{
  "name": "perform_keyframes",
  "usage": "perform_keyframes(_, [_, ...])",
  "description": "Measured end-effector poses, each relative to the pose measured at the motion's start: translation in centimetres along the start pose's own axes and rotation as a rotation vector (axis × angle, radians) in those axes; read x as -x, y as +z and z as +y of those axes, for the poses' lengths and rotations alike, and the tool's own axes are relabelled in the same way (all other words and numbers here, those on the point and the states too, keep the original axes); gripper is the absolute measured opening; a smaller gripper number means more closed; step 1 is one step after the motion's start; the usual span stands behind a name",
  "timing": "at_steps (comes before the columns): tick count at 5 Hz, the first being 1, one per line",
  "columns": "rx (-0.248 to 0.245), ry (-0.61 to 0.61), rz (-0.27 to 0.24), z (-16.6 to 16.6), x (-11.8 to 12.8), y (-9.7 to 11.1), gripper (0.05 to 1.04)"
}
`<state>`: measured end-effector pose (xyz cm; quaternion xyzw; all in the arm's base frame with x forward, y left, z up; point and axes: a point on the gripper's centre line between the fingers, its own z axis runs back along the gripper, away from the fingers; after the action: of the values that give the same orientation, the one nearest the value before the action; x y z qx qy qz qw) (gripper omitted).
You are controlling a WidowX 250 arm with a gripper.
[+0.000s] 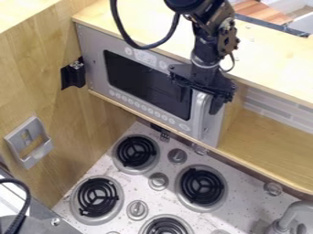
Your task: Open microwave
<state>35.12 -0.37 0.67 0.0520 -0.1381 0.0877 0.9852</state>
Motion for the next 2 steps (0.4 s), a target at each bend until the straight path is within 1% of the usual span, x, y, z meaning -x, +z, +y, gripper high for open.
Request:
perform_keyframes(1, [0.026, 0.034, -0.025, 0.56, -0.62, -0.18, 0.998])
perform_keyframes(2, [0.052, 0.057, -0.048, 0.65, -0.82, -0.37, 0.948])
